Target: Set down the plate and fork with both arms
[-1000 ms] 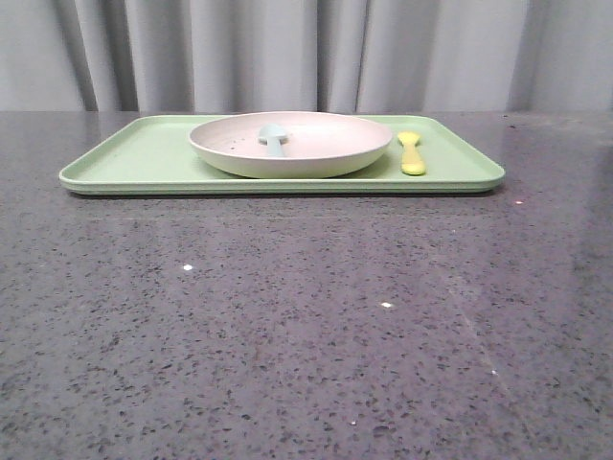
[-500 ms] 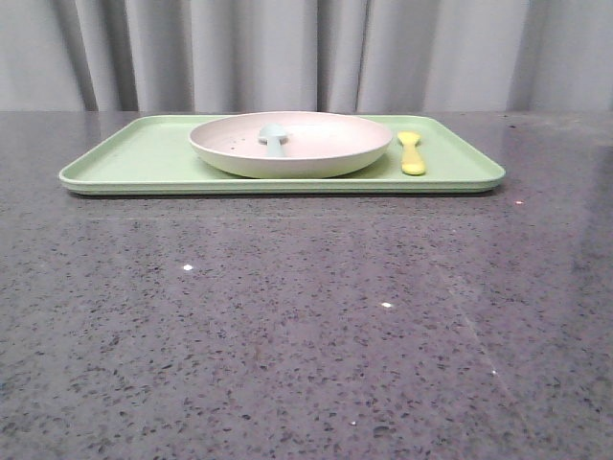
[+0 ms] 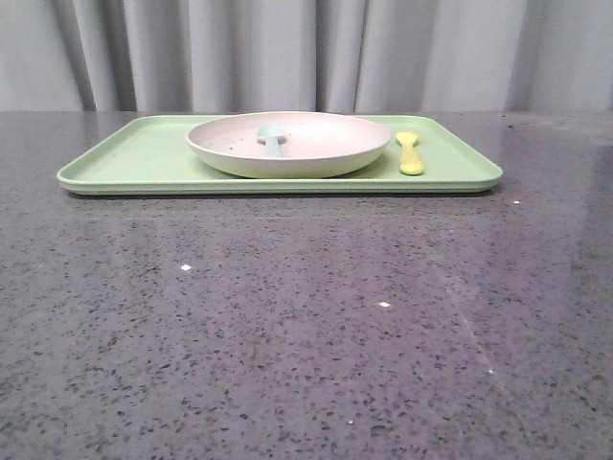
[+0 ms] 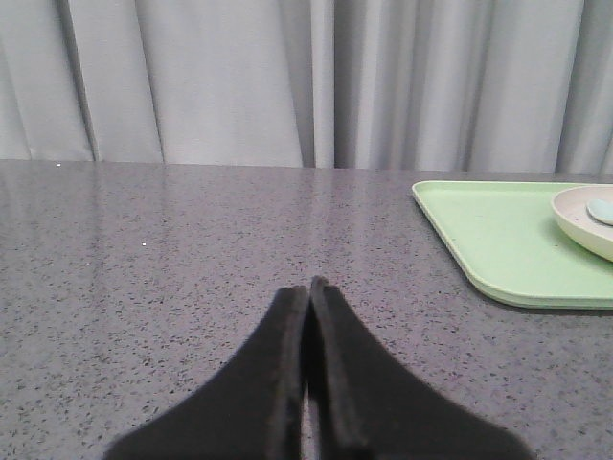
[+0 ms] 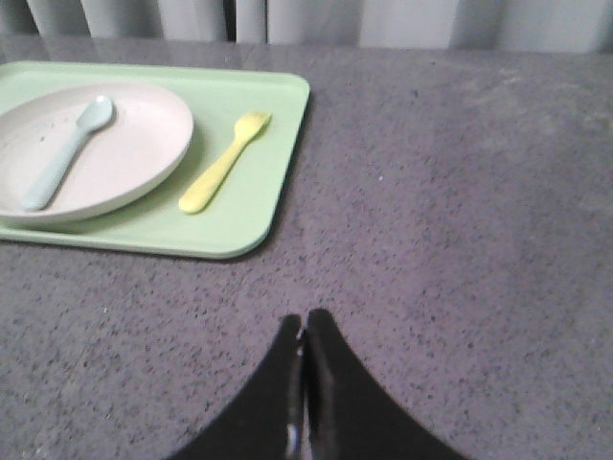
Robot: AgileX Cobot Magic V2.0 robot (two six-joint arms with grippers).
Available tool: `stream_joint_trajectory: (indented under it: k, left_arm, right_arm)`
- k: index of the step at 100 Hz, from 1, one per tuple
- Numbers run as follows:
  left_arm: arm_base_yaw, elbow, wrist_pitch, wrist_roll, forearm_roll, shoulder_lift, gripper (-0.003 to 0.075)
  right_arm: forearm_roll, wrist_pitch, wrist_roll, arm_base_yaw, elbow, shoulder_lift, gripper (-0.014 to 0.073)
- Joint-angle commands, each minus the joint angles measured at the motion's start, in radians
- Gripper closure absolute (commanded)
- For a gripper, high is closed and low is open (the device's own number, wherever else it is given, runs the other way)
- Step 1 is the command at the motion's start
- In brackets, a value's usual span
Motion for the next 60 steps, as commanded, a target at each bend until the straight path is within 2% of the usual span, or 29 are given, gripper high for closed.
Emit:
stream_joint_trajectory:
  k: [1, 16, 25, 44, 60]
  left_arm:
    - [0.003, 0.013, -0.084, 0.001, -0.01, -0.032, 0.0741]
    - [0.003, 0.013, -0.084, 0.001, -0.01, -0.032, 0.0741]
    - [0.003, 0.013, -0.084, 0.001, -0.01, -0.032, 0.0741]
    - [0.003, 0.013, -0.084, 0.001, -0.01, -0.032, 0.0741]
    - [0.003, 0.013, -0.084, 0.001, -0.01, -0.032, 0.0741]
  right_arm:
    - [-0.014, -0.209, -0.004, -0.049, 0.036, -0.032, 0.0601]
    - [-0.014, -0.419, -0.004, -0.125, 0.15, -0.099, 0.0601]
    - [-0.014, -0.485, -0.004, -0.16, 0.212, -0.147, 0.0601]
    - [0.013, -0.492, -0.006, -0.222, 0.327, -0.269, 0.0601]
    - [0.038, -0.444, -0.014, -0.231, 0.403, -0.36, 0.0601]
